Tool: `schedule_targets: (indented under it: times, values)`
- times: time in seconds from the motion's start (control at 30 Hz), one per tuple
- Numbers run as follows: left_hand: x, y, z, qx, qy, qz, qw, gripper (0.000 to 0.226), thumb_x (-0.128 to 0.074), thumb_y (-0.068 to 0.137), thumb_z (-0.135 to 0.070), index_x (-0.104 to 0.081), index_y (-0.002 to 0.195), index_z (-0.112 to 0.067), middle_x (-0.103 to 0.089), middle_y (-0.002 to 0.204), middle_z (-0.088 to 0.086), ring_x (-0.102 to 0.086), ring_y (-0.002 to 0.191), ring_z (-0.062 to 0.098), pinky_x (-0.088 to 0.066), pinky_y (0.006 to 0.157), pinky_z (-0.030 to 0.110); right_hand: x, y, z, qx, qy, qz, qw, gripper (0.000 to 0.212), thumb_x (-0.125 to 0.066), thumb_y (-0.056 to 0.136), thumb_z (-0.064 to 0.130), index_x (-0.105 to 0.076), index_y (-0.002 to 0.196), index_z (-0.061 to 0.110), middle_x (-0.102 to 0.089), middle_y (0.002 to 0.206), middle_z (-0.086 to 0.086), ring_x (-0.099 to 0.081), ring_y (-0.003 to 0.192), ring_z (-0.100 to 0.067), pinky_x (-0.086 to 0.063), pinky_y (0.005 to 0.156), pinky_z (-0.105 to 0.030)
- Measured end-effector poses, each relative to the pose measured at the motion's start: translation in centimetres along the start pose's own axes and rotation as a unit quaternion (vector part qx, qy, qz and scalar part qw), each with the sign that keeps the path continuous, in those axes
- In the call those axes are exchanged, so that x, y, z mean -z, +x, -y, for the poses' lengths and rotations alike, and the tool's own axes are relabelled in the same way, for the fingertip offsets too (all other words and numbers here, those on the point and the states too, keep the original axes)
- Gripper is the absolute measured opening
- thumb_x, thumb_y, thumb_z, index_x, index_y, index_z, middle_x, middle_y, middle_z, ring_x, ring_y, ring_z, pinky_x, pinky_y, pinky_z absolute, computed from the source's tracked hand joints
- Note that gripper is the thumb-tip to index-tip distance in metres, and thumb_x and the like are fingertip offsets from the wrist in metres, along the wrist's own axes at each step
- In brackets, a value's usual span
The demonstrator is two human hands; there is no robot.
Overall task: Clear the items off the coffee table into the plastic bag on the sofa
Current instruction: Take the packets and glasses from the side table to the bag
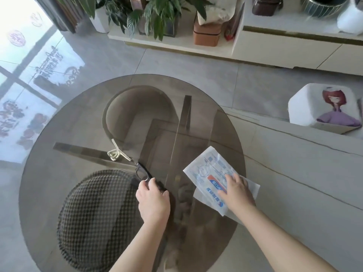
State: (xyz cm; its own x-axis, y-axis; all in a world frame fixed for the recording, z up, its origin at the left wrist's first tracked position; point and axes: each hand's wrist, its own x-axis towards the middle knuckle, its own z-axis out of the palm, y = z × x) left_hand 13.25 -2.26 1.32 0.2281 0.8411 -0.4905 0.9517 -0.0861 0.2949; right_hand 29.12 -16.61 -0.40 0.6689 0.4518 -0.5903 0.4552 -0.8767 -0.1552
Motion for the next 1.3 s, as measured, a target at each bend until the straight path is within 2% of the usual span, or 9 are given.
schedule_targets:
  times: [0.2,0.33,0.5,0.6,0.77,0.87,0.97,1.03,1.3]
  values:
    - [-1.3,2.9,0.0,0.026,-0.003,0.039,0.999,0.04,-0.061,0.087,-0.035,-0.049,0.121,-0.018,-0.029,0.142,0.005,-0.035,0.126,0.028,-0.045,0.09,0.039,-2.9,-0.6,1.9,0.029,-0.063,-0.02,0.997,0.06,-0.058,0.087,0.044,-0.03,0.136,0.023,-0.025,0.151,-0.003,-0.022,0.14,-0.024,-0.039,0.107,-0.034]
    - [-1.4,3.5,0.8,-0.009,0.029,0.023,0.999,0.028,-0.062,0.085,-0.019,-0.049,0.11,-0.017,-0.034,0.13,0.005,-0.039,0.115,0.026,-0.044,0.089,0.034,-3.4,-1.8,2.4,0.067,-0.075,-0.011,0.995,0.058,-0.058,0.088,0.039,-0.028,0.137,0.025,-0.022,0.152,0.0,-0.02,0.14,-0.022,-0.039,0.107,-0.032]
    - [-0.2,3.9,1.4,0.003,-0.018,0.029,0.999,0.075,-0.063,0.077,-0.011,-0.025,0.142,-0.018,-0.04,0.13,0.007,-0.041,0.118,0.026,-0.039,0.098,0.034,-3.0,-2.3,4.8,0.074,-0.068,0.013,0.995,0.08,-0.056,0.089,0.04,-0.003,0.148,0.025,0.0,0.157,-0.004,-0.021,0.138,-0.025,-0.04,0.104,-0.03]
    - [1.7,4.7,1.8,0.043,-0.034,0.035,0.998,0.073,-0.054,0.076,-0.014,-0.025,0.143,-0.021,-0.056,0.121,0.003,-0.042,0.119,0.026,-0.036,0.096,0.037,-3.3,-2.0,7.4,0.093,-0.068,0.032,0.993,0.082,-0.053,0.092,0.037,0.005,0.149,0.026,0.005,0.158,-0.004,-0.016,0.142,-0.025,-0.038,0.107,-0.03]
    - [5.8,8.6,3.0,0.017,-0.068,-0.014,0.997,0.044,-0.044,0.084,-0.014,-0.05,0.128,-0.017,-0.062,0.118,0.006,-0.041,0.113,0.027,-0.038,0.097,0.036,-4.4,-1.4,10.8,0.106,-0.1,0.016,0.989,0.087,-0.058,0.088,0.023,0.001,0.151,0.02,-0.019,0.154,-0.009,-0.031,0.135,-0.024,-0.039,0.104,-0.032]
    - [7.8,11.9,3.3,0.006,-0.037,-0.044,0.998,0.037,-0.046,0.09,-0.021,-0.05,0.127,-0.016,-0.051,0.125,0.011,-0.039,0.117,0.03,-0.035,0.097,0.035,-5.2,-1.0,11.2,0.099,-0.127,0.011,0.987,0.111,-0.091,0.042,0.027,-0.041,0.14,0.017,-0.057,0.127,-0.014,-0.056,0.11,-0.03,-0.055,0.076,-0.043]
    - [8.5,14.5,3.0,0.017,-0.032,-0.061,0.997,0.033,-0.053,0.092,-0.032,-0.05,0.121,-0.019,-0.038,0.132,0.01,-0.034,0.122,0.029,-0.039,0.097,0.037,-5.5,-0.5,11.1,0.078,-0.175,-0.003,0.981,0.097,-0.066,0.078,0.047,-0.005,0.151,0.024,-0.01,0.158,-0.01,-0.013,0.146,-0.028,-0.032,0.109,-0.046]
    - [8.2,15.7,2.7,0.031,-0.026,-0.07,0.997,0.033,-0.056,0.091,-0.035,-0.05,0.12,-0.02,-0.033,0.138,0.009,-0.033,0.124,0.029,-0.039,0.098,0.038,-4.8,-0.2,11.1,0.055,-0.195,0.028,0.979,0.097,-0.054,0.084,0.053,0.013,0.149,0.026,0.006,0.159,-0.007,0.001,0.147,-0.025,-0.018,0.115,-0.047]
    - [5.4,15.6,1.6,0.048,-0.101,-0.007,0.994,0.047,-0.062,0.082,-0.019,-0.038,0.122,-0.016,-0.037,0.122,0.011,-0.057,0.1,0.036,-0.045,0.08,0.037,-3.4,0.1,11.7,0.093,-0.219,-0.016,0.971,0.106,-0.06,0.078,0.058,0.006,0.15,0.016,-0.034,0.141,-0.007,-0.032,0.132,-0.025,-0.015,0.115,-0.04]
